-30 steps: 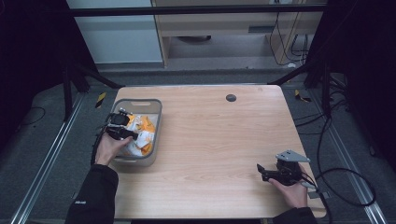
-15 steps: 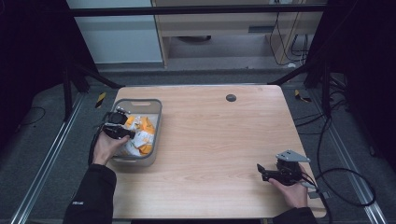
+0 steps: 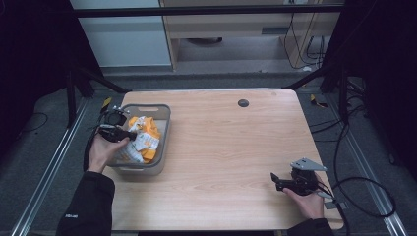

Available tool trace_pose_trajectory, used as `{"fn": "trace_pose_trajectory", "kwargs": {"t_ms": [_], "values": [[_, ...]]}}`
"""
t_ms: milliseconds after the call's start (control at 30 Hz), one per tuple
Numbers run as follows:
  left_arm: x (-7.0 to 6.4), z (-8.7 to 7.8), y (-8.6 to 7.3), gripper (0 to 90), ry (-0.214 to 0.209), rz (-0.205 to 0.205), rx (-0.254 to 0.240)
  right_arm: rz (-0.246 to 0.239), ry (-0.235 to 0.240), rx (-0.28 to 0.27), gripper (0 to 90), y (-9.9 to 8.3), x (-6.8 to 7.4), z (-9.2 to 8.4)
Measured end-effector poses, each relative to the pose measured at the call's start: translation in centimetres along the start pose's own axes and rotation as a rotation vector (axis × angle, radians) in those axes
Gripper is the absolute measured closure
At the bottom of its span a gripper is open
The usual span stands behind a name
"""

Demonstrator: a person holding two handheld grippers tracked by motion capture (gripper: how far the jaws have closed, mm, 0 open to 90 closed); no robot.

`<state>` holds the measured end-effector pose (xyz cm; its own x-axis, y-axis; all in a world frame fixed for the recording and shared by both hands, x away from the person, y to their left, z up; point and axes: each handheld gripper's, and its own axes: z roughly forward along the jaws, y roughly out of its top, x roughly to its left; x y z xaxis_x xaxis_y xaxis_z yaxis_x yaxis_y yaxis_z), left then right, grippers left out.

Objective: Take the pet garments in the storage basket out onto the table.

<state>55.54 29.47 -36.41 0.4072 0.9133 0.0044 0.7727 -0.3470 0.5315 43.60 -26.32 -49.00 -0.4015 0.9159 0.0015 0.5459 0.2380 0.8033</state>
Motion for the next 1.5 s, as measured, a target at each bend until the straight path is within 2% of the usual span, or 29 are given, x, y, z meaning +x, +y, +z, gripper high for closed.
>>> {"fn": "trace_pose_trajectory", "kwargs": {"t_ms": [367,733,933,1133,1367,1500], "values": [[-0.2,-2.7,0.6,77.6,0.017,0.015,-0.031,0.001,-0.001,-0.002,9.8,0.0,0.0,0.0],[-0.4,-4.6,1.2,77.6,0.016,0.034,-0.060,0.005,0.000,-0.004,9.8,0.0,0.0,-0.1],[-1.0,-6.4,1.6,77.6,0.014,0.063,-0.088,0.003,-0.001,-0.005,9.8,0.0,0.0,-0.1],[-1.6,-7.5,1.6,77.6,0.008,0.088,-0.102,0.002,-0.003,-0.004,9.8,0.0,0.0,-0.1],[-3.0,-9.0,1.8,77.6,-0.005,0.148,-0.122,0.002,-0.002,-0.007,9.7,0.1,0.0,-0.1],[-3.5,-9.3,1.9,77.6,-0.007,0.167,-0.121,0.002,-0.003,-0.007,9.8,0.1,0.0,-0.1]]}}
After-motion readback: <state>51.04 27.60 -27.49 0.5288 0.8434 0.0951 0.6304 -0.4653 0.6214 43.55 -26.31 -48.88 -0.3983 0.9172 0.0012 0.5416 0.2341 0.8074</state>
